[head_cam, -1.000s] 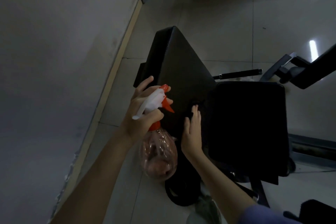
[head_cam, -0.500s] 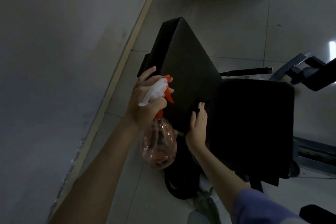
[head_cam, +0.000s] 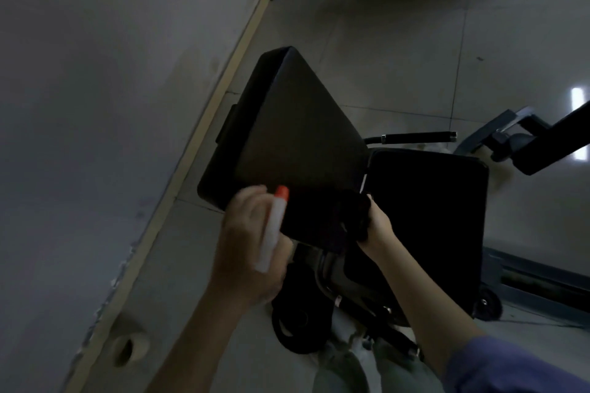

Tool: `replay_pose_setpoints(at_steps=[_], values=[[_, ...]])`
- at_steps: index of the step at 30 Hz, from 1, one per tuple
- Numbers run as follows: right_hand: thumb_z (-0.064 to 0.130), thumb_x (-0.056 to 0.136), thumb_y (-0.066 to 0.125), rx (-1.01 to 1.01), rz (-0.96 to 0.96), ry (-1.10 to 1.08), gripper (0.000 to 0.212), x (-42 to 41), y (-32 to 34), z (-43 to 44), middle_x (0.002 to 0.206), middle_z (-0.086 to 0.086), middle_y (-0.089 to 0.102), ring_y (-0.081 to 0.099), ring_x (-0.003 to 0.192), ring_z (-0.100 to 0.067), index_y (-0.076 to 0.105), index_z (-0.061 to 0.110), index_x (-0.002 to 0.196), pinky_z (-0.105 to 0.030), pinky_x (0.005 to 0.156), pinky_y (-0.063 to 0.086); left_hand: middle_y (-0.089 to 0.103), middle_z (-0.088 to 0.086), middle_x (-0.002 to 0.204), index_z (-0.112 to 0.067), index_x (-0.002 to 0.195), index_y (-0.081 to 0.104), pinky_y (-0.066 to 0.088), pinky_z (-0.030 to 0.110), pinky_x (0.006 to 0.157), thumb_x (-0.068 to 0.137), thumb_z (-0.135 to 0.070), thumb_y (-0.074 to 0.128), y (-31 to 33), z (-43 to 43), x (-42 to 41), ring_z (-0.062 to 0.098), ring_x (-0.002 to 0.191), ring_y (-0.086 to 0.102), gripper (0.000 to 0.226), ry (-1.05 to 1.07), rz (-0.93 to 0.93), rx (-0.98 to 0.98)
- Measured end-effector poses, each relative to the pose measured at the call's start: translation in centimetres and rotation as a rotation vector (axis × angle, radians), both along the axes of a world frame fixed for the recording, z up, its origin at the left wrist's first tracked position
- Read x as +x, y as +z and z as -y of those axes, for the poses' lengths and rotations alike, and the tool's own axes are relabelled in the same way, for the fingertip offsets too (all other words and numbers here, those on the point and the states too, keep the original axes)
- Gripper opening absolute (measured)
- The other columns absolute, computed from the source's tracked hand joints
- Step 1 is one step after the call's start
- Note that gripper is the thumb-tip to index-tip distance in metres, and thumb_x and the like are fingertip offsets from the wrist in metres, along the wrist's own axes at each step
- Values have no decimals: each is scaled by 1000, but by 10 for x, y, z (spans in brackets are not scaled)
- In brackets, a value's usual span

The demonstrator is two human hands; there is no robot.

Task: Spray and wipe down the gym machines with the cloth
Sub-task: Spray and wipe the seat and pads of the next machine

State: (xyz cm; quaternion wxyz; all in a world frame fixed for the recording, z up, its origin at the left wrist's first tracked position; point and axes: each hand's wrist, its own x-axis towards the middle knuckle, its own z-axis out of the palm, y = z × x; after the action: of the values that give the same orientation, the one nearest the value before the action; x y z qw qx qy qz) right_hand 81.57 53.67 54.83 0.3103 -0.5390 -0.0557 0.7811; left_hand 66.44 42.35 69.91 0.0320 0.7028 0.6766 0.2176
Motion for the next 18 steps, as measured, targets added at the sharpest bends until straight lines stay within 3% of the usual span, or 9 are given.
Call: replay_pose_setpoints(at_steps=[3, 4, 7, 10, 13, 15, 16, 18], values=[[31, 98, 46, 15, -6, -31, 23, 12, 1, -4, 86, -6, 62, 59, 76, -21, 61, 16, 87, -34, 68, 47, 56, -2, 90, -9, 106, 60, 43, 18, 70, 77, -25, 46, -19, 11, 27, 13, 82, 54, 36, 140, 233, -274], [32, 98, 46, 11, -5, -32, 23, 15, 2, -6, 87, -5, 62, 59, 76, -21, 61, 17, 88, -34, 68, 47, 54, -6, 85, -9, 108, 59, 40, 15, 62, 77, -29, 45, -28, 13, 32, 9, 74, 52, 40, 195, 284, -354], [34, 99, 44, 0, -25, -43, 24, 25, -2, -12, 92, -6, 64, 61, 80, -21, 61, 17, 93, -34, 72, 49, 48, -7, 73, -11, 113, 57, 42, 23, 57, 80, -28, 45, -58, 12, 40, 6, 61, 48, 39, 286, 375, -578], [35, 99, 43, -6, -37, -59, 27, 32, -1, -16, 95, -6, 64, 62, 81, -21, 61, 15, 102, -33, 67, 48, 38, -7, 61, -15, 81, 53, 48, 38, 57, 75, -31, 43, -74, 7, 51, 9, 52, 41, 20, 370, 424, -714], [34, 99, 43, -16, 1, -85, 26, 38, -1, -18, 92, -5, 65, 62, 81, -22, 61, 16, 95, -34, 73, 50, 40, -5, 66, -7, 99, 56, 45, 36, 58, 79, -29, 44, -83, 2, 61, 12, 57, 43, 32, 426, 464, -744], [34, 100, 42, -12, 2, -91, 26, 42, 0, -19, 92, -5, 64, 62, 81, -21, 60, 18, 93, -33, 72, 49, 40, -3, 69, -4, 107, 53, 39, 29, 54, 88, -19, 47, -87, -3, 65, 13, 61, 42, 25, 451, 486, -745], [34, 100, 42, -16, -3, -94, 25, 44, 1, -21, 94, -5, 64, 62, 82, -21, 60, 18, 95, -33, 71, 49, 39, -2, 69, -4, 108, 53, 37, 26, 55, 90, -16, 47, -89, -5, 66, 14, 61, 41, 22, 469, 483, -730], [35, 100, 42, -15, -7, -93, 24, 48, 0, -23, 96, -5, 63, 62, 83, -21, 59, 18, 100, -33, 71, 48, 41, -1, 67, -6, 90, 52, 37, 28, 55, 89, -17, 48, -89, -10, 68, 14, 58, 41, 12, 546, 461, -706]])
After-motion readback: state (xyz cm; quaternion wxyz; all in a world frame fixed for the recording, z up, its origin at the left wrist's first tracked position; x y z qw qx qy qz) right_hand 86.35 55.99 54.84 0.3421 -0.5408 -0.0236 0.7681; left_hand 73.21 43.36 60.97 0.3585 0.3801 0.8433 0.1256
